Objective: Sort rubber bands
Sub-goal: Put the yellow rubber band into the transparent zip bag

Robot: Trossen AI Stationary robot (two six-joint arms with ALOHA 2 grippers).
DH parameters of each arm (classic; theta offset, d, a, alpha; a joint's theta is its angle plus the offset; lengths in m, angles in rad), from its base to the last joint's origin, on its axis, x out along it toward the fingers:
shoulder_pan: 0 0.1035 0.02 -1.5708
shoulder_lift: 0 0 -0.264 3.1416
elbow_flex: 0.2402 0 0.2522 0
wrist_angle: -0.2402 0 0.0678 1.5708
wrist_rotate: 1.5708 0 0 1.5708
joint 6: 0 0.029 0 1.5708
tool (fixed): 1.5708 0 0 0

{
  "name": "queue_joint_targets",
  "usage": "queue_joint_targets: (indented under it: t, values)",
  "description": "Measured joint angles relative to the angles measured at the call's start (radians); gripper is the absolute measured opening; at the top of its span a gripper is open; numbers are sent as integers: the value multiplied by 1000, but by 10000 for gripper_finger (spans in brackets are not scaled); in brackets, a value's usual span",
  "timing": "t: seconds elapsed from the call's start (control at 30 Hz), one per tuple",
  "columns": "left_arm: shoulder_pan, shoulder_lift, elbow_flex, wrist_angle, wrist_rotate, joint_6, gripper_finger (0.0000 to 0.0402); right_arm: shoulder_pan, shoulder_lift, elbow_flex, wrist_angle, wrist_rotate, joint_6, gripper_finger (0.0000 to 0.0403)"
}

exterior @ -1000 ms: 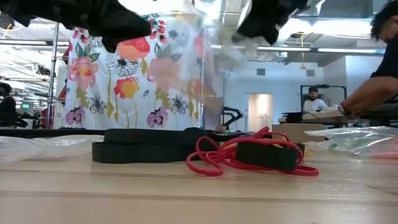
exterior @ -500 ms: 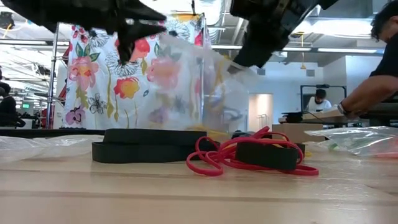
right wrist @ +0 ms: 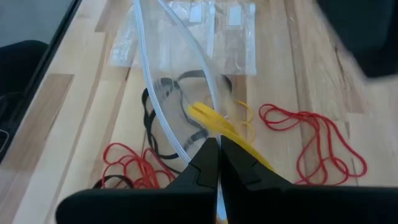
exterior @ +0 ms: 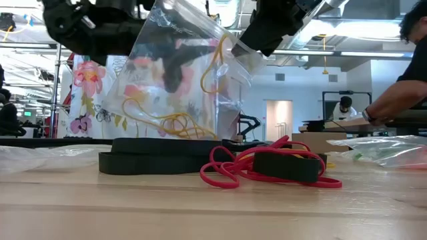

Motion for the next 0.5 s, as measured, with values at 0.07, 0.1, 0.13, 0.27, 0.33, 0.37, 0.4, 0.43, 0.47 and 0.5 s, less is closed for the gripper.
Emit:
queue_joint_targets:
  t: [0.07, 0.1, 0.13, 0.27, 0.33, 0.37, 0.4, 0.43, 0.47, 0.5]
  values:
    - [0, 42, 24, -1, 13, 0, 93, 9, 0, 0, -3, 1, -4, 5]
    - [0, 59, 34, -3, 14, 0, 93, 14, -3, 0, -3, 1, -6, 5]
    - [0, 73, 43, -3, 15, 0, 93, 20, -4, 0, -3, 1, -6, 5]
    - [-2, 120, 79, -1, 49, 5, 95, 42, -6, 0, -14, 1, -9, 5]
    - [-4, 135, 96, -4, 61, 5, 99, 48, -6, 0, -18, 1, -8, 5]
    - [-5, 140, 104, -3, 63, 4, 103, 49, -6, 0, -18, 1, -8, 5]
    - [-5, 142, 110, -2, 67, 4, 107, 50, -6, 0, -17, 1, -8, 5]
    - [-5, 142, 113, -3, 71, 3, 110, 50, -6, 0, -17, 2, -7, 5]
    - [-5, 142, 118, -13, 78, 1, 114, 50, -6, 0, -18, 2, -6, 5]
    - [-8, 142, 123, -28, 92, 0, 118, 51, -6, 0, -18, 2, -5, 5]
